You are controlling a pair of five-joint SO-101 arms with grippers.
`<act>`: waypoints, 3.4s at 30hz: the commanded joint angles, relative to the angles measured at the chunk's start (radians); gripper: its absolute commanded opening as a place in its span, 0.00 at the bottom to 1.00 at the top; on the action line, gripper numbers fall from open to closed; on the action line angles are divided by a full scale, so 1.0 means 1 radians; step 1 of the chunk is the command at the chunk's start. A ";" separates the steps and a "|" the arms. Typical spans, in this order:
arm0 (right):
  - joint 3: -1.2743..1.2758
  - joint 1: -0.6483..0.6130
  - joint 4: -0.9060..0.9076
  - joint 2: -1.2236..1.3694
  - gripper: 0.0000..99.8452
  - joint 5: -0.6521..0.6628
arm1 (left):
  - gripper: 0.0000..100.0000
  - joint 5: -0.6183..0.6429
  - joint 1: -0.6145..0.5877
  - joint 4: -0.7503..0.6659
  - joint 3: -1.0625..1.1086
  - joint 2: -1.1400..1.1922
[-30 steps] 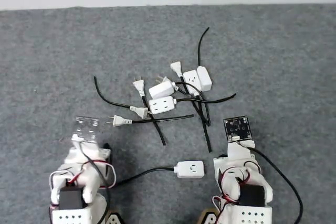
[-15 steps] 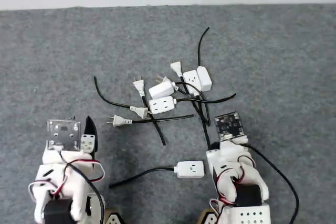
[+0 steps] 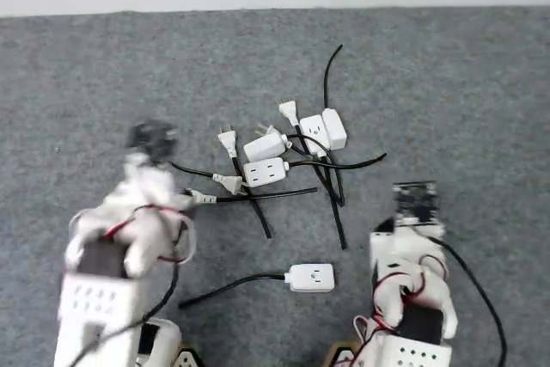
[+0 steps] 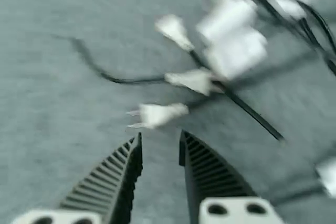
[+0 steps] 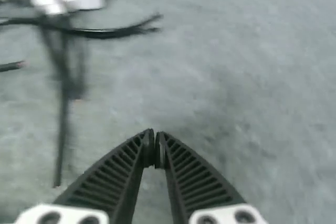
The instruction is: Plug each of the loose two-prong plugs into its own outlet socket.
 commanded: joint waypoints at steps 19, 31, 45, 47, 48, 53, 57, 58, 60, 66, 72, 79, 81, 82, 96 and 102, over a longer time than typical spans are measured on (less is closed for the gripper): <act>-0.063 0.182 -0.028 -0.001 0.15 -0.068 | 0.27 -0.305 0.884 -0.140 -0.021 0.296; -0.061 0.182 -0.028 -0.008 0.15 -0.068 | 0.26 -0.387 0.806 -0.445 0.004 0.643; -0.061 0.182 -0.028 -0.010 0.15 -0.068 | 0.14 -0.388 0.767 -0.336 -0.160 0.825; -0.061 0.182 -0.028 -0.010 0.15 -0.068 | 0.14 -0.390 0.776 -0.334 -0.160 0.825; -0.061 0.182 -0.028 -0.010 0.15 -0.068 | 0.14 -0.390 0.776 -0.334 -0.160 0.825; -0.060 0.182 -0.028 -0.010 0.15 -0.068 | 0.06 -0.358 0.776 -0.336 -0.165 0.816; -0.060 0.182 -0.028 -0.010 0.15 -0.068 | 0.06 -0.005 0.735 -0.295 -0.257 0.816; -0.060 0.182 -0.028 -0.010 0.15 -0.068 | 0.06 0.101 0.704 -0.276 -0.288 0.816; -0.060 0.182 -0.028 -0.010 0.15 -0.068 | 0.06 0.287 0.615 -0.241 -0.332 0.818; -0.060 0.179 -0.028 -0.010 0.15 -0.068 | 0.05 0.549 0.348 -0.199 -0.318 0.818; -0.038 0.176 -0.061 -0.010 0.15 -0.068 | 0.06 0.552 0.307 -0.269 -0.196 0.824; -0.038 0.176 -0.058 -0.010 0.15 -0.066 | 0.20 0.522 0.307 -0.242 -0.173 0.829; -0.038 0.176 -0.058 -0.010 0.15 -0.066 | 0.30 0.522 0.307 -0.215 -0.173 0.825; -0.038 0.176 -0.058 -0.010 0.15 -0.066 | 0.34 0.519 0.307 -0.201 -0.171 0.821; -0.032 0.120 -0.056 -0.010 0.15 -0.028 | 0.35 0.367 0.287 -0.227 -0.010 0.430; -0.023 0.113 -0.058 -0.010 0.15 -0.026 | 0.35 0.345 0.298 -0.364 0.139 0.269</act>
